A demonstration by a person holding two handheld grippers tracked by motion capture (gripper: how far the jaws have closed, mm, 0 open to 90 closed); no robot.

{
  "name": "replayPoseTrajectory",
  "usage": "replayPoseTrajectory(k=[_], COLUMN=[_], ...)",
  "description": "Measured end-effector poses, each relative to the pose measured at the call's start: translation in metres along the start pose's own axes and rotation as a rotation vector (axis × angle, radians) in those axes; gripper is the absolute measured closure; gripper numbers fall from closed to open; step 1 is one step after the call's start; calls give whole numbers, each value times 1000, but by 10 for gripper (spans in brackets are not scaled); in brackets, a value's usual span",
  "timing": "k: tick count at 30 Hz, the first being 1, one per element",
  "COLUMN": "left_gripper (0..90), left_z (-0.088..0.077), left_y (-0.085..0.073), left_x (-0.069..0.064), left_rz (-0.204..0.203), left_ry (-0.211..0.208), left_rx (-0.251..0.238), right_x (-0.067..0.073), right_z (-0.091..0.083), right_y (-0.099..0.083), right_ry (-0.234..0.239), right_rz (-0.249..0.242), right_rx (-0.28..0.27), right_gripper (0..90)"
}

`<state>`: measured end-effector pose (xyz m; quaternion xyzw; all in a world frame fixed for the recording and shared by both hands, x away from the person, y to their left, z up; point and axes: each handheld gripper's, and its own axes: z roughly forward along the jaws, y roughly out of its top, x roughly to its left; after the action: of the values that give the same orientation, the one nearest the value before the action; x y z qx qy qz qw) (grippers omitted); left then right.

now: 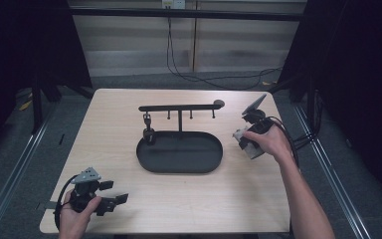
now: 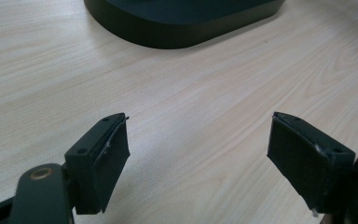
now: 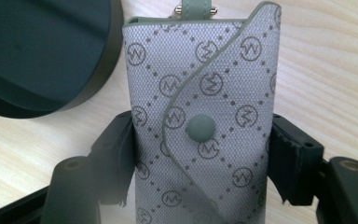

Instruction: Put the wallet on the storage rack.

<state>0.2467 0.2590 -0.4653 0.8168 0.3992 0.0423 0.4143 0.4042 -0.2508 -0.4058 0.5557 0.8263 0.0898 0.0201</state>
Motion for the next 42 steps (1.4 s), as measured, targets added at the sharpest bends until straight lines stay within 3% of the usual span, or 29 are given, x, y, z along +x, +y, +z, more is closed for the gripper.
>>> replayPoseTrajectory(k=[5, 11, 16, 22, 28, 32, 42], left_gripper=[202, 202, 202, 202, 202, 202, 202], left_z=[0, 0, -1, 0, -1, -1, -2], left_y=[0, 0, 0, 0, 0, 0, 0], left_x=[0, 0, 1, 1, 1, 1, 1], left_rz=[-8, -8, -11, -9, -13, -13, -11], left_ry=[0, -1, 0, -3, -4, -3, -4], left_rx=[-6, -4, -7, 0, -8, -9, -13], right_x=[0, 2, 4, 12, 21, 27, 40], right_z=[-10, -16, -26, -36, -41, -37, -25], right_y=[-2, -5, -7, -8, -8, -8, -7], right_ry=[8, -16, -1, 46, 100, 154, 218], right_rz=[0, -18, -10, -19, 8, 7, 23], right_rx=[-9, 1, -22, -79, -135, -156, -188], right_gripper=[330, 330, 330, 330, 331, 330, 331])
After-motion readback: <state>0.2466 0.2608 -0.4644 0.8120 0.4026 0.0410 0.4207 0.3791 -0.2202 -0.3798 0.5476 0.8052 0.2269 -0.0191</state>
